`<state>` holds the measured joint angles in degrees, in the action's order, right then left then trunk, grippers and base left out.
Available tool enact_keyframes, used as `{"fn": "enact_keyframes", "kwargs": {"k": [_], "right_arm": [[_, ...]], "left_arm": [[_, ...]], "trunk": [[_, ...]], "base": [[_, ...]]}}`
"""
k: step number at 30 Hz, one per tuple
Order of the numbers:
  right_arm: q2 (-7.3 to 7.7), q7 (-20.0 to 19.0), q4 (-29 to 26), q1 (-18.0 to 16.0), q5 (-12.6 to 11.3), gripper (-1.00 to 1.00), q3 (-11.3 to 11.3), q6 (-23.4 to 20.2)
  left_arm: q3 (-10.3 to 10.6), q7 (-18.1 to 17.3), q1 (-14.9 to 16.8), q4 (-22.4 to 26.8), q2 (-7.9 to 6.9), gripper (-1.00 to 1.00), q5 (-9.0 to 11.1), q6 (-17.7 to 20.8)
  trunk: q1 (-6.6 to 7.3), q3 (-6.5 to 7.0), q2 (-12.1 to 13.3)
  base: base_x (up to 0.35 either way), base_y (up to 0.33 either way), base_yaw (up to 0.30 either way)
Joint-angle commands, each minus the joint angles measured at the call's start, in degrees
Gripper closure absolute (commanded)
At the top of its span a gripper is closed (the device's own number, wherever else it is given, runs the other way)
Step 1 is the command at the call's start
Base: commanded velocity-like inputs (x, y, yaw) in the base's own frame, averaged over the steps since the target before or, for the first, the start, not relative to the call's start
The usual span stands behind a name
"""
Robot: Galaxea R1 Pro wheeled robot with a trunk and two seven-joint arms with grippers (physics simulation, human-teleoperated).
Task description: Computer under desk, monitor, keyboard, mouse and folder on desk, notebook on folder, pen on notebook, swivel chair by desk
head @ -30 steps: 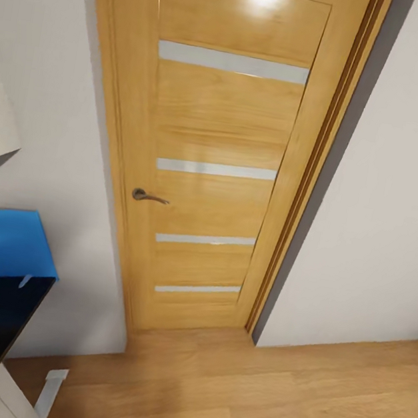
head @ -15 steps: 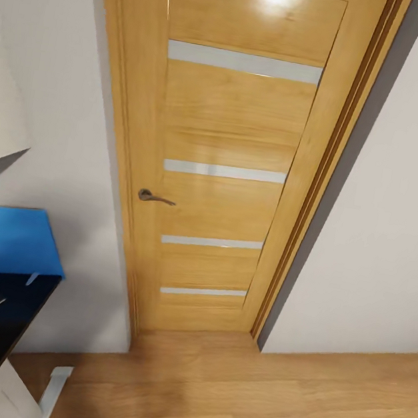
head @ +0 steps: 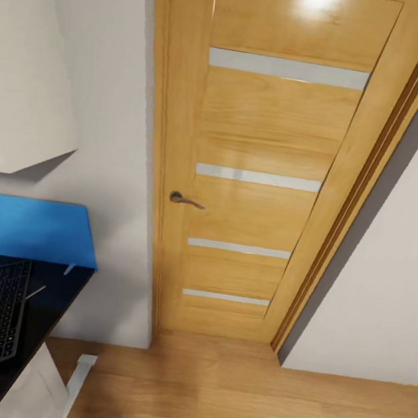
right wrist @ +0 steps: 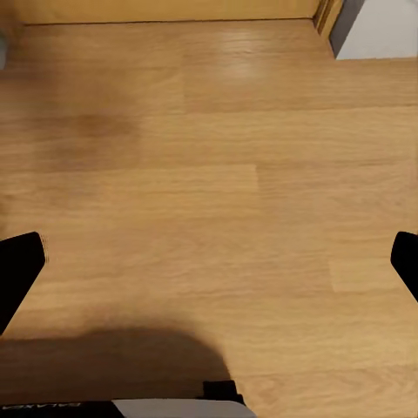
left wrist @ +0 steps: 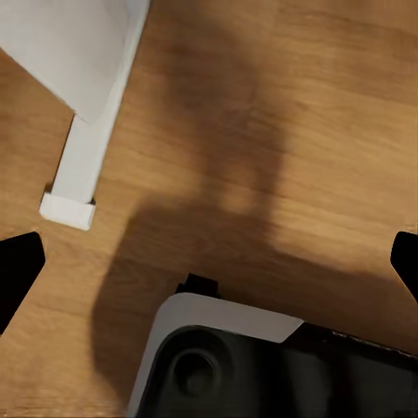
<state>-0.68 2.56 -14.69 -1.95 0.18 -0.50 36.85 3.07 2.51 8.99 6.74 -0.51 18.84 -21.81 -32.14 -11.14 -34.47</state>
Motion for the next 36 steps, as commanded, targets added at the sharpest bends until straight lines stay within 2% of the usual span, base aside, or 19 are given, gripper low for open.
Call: {"fn": "enact_keyframes", "kwargs": {"k": [1, 5, 22, 36], "right_arm": [[-0.02, 0.2, 0.0, 0.0, 0.0, -1.0, 0.0, 0.2], [-0.02, 0.2, 0.0, -0.1, 0.0, -1.0, 0.0, 0.2], [-0.11, 0.1, 0.0, 0.0, 0.1, -1.0, 0.0, 0.2], [-0.11, 0.1, 0.1, 0.0, 0.2, -1.0, 0.1, 0.2]], "left_arm": [[0.3, 0.3, 0.1, -0.7, -0.02, -1.0, 0.1, -0.2], [0.3, 0.3, 0.1, -2.7, -0.15, -1.0, 0.2, -0.4], [0.3, -0.3, 0.1, -4.8, -0.11, -1.0, 0.0, -0.4], [0.4, -0.3, 0.1, -4.8, -0.06, -1.0, 0.0, -0.4]], "trunk": [[-0.02, -0.09, -0.1], [-0.02, -0.09, -0.1], [-0.02, -0.11, -0.1], [-0.02, -0.12, -0.1]], "base": [[0.0, 0.0, 0.277], [0.0, 0.0, 0.277], [0.0, 0.0, 0.272], [0.0, 0.0, 0.011]]}}
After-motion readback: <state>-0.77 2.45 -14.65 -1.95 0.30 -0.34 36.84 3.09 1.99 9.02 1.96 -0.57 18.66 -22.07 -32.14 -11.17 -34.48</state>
